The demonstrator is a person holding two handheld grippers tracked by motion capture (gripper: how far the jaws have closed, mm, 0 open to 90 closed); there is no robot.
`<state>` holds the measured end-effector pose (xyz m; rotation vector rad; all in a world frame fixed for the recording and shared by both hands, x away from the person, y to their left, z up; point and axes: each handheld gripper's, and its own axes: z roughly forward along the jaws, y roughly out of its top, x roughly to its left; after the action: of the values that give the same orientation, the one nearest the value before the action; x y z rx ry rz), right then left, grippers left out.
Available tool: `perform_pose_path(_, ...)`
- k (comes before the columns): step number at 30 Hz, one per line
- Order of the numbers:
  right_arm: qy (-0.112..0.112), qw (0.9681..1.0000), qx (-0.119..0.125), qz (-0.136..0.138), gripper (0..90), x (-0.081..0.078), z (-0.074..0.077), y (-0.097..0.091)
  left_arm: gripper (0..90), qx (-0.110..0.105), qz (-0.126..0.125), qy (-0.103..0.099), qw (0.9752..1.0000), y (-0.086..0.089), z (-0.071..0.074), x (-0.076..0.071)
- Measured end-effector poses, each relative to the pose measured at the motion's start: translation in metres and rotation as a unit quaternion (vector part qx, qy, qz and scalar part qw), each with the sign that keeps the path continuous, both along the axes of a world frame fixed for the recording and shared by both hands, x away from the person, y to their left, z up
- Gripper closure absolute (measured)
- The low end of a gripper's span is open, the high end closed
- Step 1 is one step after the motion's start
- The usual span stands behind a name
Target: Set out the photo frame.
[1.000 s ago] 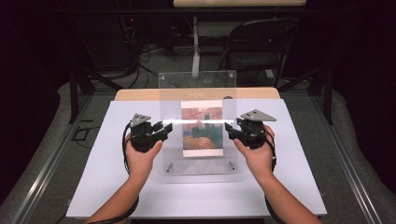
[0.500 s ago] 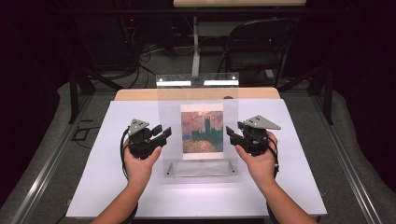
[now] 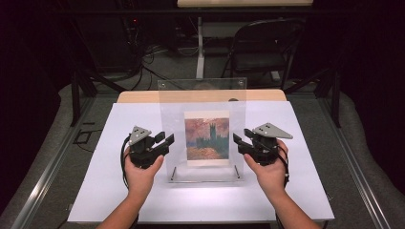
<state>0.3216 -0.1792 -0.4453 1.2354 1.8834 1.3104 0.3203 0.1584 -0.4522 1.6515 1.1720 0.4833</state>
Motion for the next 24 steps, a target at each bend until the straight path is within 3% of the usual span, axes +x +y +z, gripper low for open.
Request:
perform_pose_path(11,-0.003,0.9999,0.009,0.011,58.1,-0.021,0.001,-0.005,64.3,-0.014,-0.018,-0.006,0.9997,0.006,-0.002,-0.019)
perform_pose_path(24,-0.007,0.9998,0.011,0.016,67.7,-0.046,-0.002,-0.011,63.4,-0.004,-0.035,-0.02,0.9992,0.009,-0.006,-0.044)
